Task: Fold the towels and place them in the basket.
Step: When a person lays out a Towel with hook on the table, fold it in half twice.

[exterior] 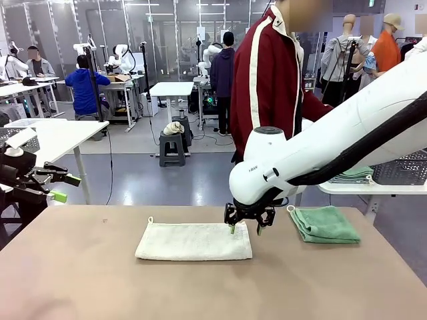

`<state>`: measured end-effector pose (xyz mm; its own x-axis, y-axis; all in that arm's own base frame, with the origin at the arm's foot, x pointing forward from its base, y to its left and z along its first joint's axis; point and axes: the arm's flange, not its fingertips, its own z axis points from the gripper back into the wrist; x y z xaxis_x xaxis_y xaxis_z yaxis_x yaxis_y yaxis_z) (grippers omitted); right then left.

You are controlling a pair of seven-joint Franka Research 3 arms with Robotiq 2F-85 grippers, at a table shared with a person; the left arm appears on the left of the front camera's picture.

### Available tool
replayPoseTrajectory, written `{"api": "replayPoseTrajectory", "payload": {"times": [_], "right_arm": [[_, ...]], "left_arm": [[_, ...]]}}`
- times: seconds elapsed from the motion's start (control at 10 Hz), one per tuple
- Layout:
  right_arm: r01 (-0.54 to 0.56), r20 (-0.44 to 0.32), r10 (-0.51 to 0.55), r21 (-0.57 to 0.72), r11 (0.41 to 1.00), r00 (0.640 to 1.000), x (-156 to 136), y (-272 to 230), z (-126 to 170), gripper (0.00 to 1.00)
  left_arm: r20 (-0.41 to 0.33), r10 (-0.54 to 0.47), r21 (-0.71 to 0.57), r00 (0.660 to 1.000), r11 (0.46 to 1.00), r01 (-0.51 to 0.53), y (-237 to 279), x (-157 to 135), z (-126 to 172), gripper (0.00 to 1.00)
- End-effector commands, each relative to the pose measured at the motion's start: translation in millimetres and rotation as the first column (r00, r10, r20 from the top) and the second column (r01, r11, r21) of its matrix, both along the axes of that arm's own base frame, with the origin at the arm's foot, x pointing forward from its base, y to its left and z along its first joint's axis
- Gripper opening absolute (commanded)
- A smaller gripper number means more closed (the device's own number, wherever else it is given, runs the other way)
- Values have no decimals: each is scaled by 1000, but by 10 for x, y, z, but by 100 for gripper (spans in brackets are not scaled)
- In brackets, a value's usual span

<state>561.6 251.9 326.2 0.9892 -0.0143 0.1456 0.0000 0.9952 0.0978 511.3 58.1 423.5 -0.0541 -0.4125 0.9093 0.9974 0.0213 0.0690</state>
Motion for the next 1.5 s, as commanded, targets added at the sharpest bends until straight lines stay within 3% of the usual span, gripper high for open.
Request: {"api": "replayPoseTrajectory", "payload": {"times": [0.0, 1.2, 1.4], "right_arm": [[61, 33, -60, -28, 998, 998, 124, 93, -28, 87], [134, 18, -133, -25, 991, 991, 127, 132, -339, 87], [133, 17, -133, -28, 991, 991, 129, 135, -364, 67]], "left_arm": [[5, 2, 1, 1000, 1000, -2, -13, -39, 11, 86], [5, 2, 1, 1000, 1000, -2, -13, -39, 11, 86], [5, 2, 1, 1000, 1000, -2, -13, -39, 11, 86]]}}
